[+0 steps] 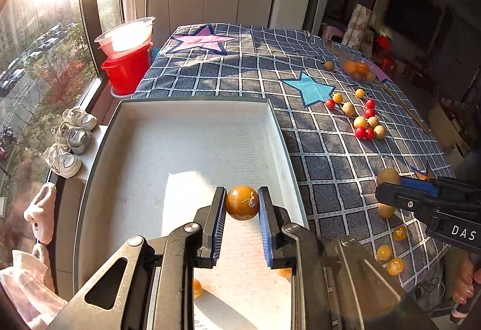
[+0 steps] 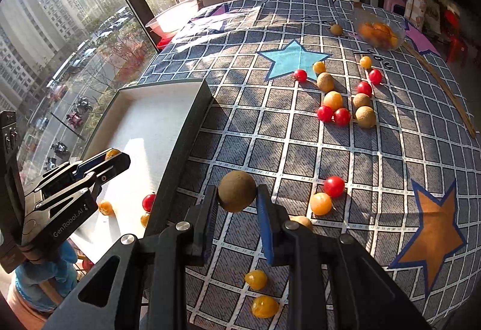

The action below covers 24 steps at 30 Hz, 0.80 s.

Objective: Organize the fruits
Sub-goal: 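Carry the tomato with the left tool while the right tool carries the kiwi over the tray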

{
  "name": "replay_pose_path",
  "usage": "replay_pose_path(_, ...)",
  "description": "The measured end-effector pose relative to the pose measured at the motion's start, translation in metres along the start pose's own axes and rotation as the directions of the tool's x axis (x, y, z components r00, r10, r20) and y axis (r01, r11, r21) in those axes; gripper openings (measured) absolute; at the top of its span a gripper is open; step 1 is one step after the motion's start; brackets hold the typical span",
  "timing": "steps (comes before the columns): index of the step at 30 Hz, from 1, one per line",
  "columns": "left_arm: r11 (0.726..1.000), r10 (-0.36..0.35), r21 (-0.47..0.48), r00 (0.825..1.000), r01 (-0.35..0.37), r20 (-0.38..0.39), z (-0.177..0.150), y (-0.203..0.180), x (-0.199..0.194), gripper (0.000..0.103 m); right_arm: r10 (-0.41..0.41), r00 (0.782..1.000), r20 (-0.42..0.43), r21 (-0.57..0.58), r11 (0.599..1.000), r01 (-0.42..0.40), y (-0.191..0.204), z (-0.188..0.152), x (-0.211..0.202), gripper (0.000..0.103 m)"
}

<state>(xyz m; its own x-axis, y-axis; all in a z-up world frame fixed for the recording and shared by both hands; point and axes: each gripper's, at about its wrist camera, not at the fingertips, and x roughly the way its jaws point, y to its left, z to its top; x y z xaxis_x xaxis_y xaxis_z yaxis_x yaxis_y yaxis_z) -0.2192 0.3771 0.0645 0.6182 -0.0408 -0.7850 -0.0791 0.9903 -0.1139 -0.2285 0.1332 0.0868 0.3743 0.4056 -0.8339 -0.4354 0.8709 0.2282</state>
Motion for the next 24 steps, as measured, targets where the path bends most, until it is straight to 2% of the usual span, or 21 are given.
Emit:
replay_pose_path(5,0.997,0.043,-0.062,0.999,-0.043,0.002,-0.008,0.039,-0.003,0.022,0.04,0.999,-0.026,-0.064,0.997,-0.042,0.046,0.008,0.019,0.028)
replay_pose_path(11,0.989,0.09,-0.112,0.994,-0.096,-0.055,-0.018,0.067,0.011,0.022,0.057,0.996,-0.069,-0.12,0.991,-0.065,0.087,0.018,0.05,0.028)
replay_pose_path(16,0.984,0.116,-0.124,0.987,-0.129,-0.111,-0.025,0.074,0.025,0.022,0.044,0.994,-0.103,-0.13,0.99,-0.057,0.099,0.022,0.072,0.028)
replay_pose_path(24,0.985,0.144,-0.083,0.983,-0.154,-0.117,-0.029,0.069,0.028,0.022,0.007,0.988,-0.157,-0.141,0.99,-0.029,0.101,0.026,0.101,0.028)
